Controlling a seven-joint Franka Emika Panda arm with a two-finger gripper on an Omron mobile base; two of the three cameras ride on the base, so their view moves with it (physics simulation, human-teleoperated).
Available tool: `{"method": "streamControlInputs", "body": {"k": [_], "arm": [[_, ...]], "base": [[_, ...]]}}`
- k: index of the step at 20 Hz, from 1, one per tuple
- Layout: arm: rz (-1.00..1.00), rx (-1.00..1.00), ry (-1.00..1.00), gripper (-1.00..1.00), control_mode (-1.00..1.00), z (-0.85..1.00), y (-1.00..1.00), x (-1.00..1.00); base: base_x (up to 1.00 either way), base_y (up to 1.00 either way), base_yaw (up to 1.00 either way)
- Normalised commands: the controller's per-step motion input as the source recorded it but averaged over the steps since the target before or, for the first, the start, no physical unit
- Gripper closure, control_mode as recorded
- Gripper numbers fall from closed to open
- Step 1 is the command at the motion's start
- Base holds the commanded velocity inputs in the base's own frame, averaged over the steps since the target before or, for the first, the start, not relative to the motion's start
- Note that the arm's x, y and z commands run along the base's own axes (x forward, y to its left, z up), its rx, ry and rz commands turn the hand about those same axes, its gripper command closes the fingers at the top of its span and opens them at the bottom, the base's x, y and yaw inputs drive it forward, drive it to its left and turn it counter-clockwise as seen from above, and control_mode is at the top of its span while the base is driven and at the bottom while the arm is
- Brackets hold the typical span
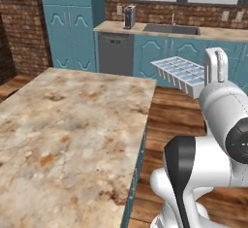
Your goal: Open the freezer door, pick up the ice cube tray from the freezer, and place it on the dining counter.
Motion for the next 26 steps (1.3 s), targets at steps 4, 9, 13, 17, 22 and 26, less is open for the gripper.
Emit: {"method": "streamControlInputs", "body": {"k": [4,9,13,17,22,26], "arm": [[0.00,0.00,0.00,1.00,1.00,0.00,0.00,0.00],[0.00,0.00,0.00,1.00,1.00,0.00,0.00,0.00],[0.00,0.00,0.00,1.00,1.00,0.00,0.00,0.00],[0.00,0.00,0.00,1.00,1.00,0.00,0.00,0.00],[0.00,0.00,0.00,1.00,-1.00,0.00,0.00,0.00],[0.08,0.01,0.05,1.00,-1.00,-0.07,0.00,0.25]], "base": [[0.00,0.56,0.47],[0.09,0.38,0.35],[0.21,0.32,0.30],[0.07,0.12,0.13],[0.00,0.00,0.00],[0.00,0.00,0.00]]}}
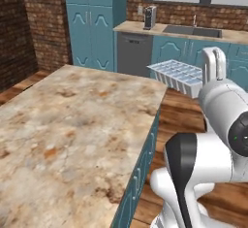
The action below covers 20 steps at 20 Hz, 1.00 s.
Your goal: Open the freezer door, pick up the ice cube tray from the freezer, and place it on the dining counter.
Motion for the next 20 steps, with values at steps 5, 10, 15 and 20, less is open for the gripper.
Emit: {"method": "streamControlInputs", "body": {"k": [5,10,15,20], "arm": [[0.24,0.02,0.19,1.00,-1.00,-0.29,0.04,0.72],[0.37,0.01,0.19,1.00,-1.00,-0.48,0.00,0.66],[0.41,0.01,0.09,1.00,-1.00,-0.46,0.06,0.52],[0.41,0.00,0.04,1.00,-1.00,-0.46,0.16,0.35]], "base": [[0.00,0.00,0.00],[0.00,0.00,0.00],[0.00,0.00,0.00],[0.00,0.00,0.00]]}}
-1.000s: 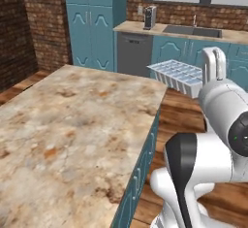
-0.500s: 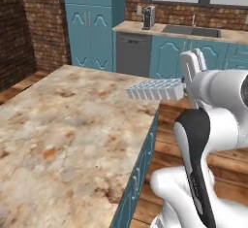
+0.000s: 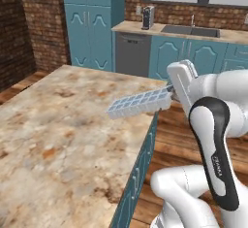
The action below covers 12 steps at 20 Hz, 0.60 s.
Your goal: Open the freezer door, pick up the ice cube tray from the freezer, and place it on the dining counter.
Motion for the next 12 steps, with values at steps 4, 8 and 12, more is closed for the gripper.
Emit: {"method": "streamControlInputs", "body": {"k": [4,8,12], "arm": [[0.28,0.00,0.04,1.00,-1.00,-0.45,0.40,0.17],[0.20,0.00,0.14,1.00,-1.00,-0.45,0.45,0.31],[0.16,0.00,0.16,1.00,-1.00,-0.51,0.40,0.37]], "base": [[0.00,0.00,0.00],[0.00,0.00,0.00],[0.00,0.00,0.00]]}}
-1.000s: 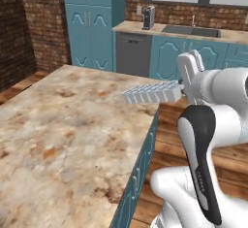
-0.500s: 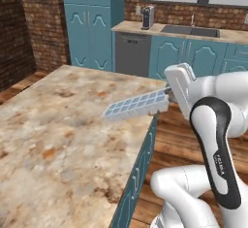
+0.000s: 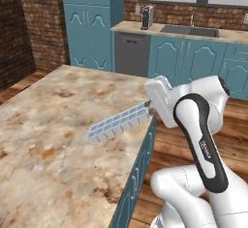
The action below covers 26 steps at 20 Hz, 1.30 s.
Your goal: Open the freezer door, pick up the ice cube tray from the freezer, and place it on the dining counter.
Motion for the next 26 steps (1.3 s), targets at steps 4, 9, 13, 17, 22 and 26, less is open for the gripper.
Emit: {"method": "streamControlInputs", "body": {"k": [4,9,13,17,22,26], "arm": [[0.14,0.00,0.08,1.00,-1.00,-0.51,0.41,0.38],[0.13,0.00,0.07,1.00,-1.00,-0.43,0.28,0.34],[0.13,0.00,0.01,1.00,-1.00,-0.52,0.27,0.24],[0.03,0.00,0.00,1.00,-1.00,-0.49,0.19,0.23],[-0.03,0.00,-0.01,1.00,-1.00,-0.34,0.05,0.36],[-0.03,0.00,0.00,1.00,-1.00,-0.43,0.11,0.51]], "base": [[0.00,0.00,0.00],[0.00,0.00,0.00],[0.00,0.00,0.00],[0.00,0.00,0.00],[0.00,0.00,0.00],[0.00,0.00,0.00]]}}
